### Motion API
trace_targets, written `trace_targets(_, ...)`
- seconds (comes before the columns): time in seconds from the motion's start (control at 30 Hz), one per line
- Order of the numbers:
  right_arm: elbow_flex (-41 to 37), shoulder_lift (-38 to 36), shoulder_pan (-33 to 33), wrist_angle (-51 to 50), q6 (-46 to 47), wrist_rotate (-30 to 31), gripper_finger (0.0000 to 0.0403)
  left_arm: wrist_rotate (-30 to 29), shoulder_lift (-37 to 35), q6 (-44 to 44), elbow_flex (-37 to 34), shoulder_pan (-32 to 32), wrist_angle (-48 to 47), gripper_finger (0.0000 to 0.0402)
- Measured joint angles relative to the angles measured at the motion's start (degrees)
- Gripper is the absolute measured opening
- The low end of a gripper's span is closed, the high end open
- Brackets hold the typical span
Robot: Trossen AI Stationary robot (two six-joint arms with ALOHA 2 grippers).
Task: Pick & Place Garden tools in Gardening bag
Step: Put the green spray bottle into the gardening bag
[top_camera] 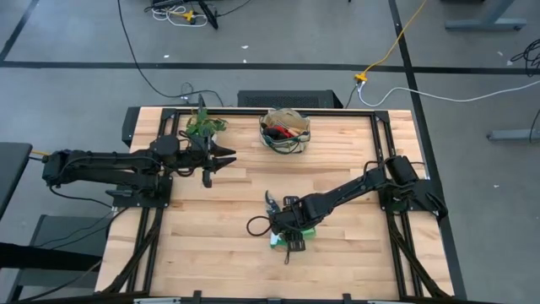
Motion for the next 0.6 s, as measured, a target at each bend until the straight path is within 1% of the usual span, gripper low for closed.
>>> trace_targets(0.37, -2.33, 0.00, 0.00, 2.60, 1.44, 0.00, 0.0233, -0.02, 0.00, 0.00, 0.00, 0.01, 0.00, 0.0108)
trace_targets(0.47, -2.34, 0.00, 0.00, 3.06, 1.55, 0.00, 0.0216, -0.02, 0.00, -0.02, 0.00, 0.01, 0.00, 0.0108)
trace_targets(0.6, -2.34, 0.00, 0.00, 3.12, 2.00, -0.42, 0.0175, -0.01, 0.00, -0.02, 0.00, 0.00, 0.00, 0.0108)
